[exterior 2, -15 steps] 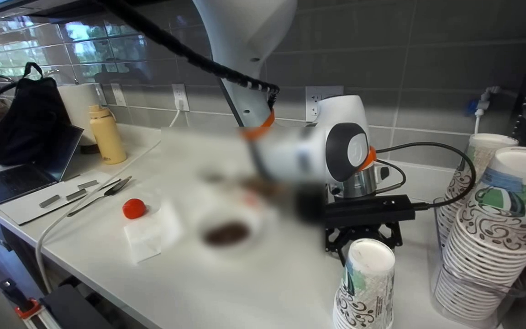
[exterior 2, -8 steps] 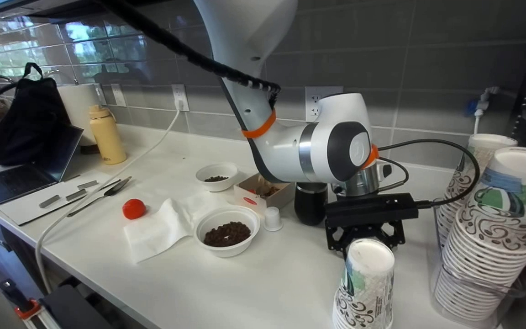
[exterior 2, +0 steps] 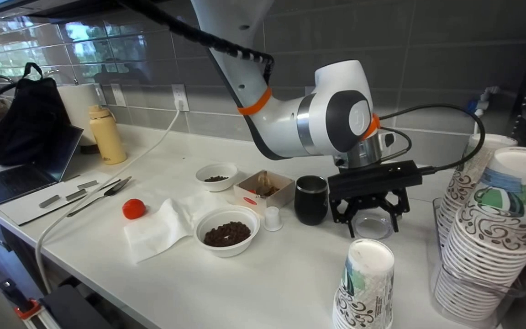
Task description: Put the clear lid on top of the black thermos.
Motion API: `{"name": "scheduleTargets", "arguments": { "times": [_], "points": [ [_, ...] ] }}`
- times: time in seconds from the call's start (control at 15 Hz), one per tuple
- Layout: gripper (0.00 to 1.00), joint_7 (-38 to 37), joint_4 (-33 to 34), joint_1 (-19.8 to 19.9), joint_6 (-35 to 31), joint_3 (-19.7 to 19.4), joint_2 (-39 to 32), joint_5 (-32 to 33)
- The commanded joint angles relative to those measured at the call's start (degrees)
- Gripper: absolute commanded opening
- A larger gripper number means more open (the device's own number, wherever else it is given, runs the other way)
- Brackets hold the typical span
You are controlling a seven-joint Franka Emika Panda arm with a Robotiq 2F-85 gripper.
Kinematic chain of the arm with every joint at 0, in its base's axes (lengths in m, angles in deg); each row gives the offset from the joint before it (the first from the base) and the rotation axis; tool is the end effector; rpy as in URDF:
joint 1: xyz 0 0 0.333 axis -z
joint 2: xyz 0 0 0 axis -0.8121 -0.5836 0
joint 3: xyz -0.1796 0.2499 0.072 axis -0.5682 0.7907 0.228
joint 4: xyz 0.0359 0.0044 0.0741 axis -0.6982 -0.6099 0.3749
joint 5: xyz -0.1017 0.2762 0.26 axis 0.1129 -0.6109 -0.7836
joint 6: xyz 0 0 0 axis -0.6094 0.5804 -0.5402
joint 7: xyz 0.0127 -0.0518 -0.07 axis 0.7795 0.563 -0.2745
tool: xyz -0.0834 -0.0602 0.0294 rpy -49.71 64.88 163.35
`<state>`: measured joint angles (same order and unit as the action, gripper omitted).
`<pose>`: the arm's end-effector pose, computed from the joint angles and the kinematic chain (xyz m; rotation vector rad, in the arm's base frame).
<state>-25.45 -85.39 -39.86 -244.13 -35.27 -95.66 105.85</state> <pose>0.5019 -0.2402 0.2344 2.7855 0.5700 0.0124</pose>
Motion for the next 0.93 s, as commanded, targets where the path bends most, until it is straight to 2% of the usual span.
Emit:
{"name": "scheduleTargets", "arguments": {
  "times": [0.0,0.33,0.47,0.67,0.87],
  "points": [
    [0.63,2.14,-1.53,0.36,2.98,2.62,6.52,-2.89],
    [0.63,4.34,-0.49,-1.09,7.19,5.73,11.84,-6.5],
    [0.63,6.7,-0.2,-1.56,9.81,7.05,13.51,-9.87],
    [0.63,10.57,0.25,-2.8,15.36,8.19,14.7,-15.93],
    [0.63,11.39,0.57,-4.18,18.81,8.38,14.43,-18.44]
  ]
}}
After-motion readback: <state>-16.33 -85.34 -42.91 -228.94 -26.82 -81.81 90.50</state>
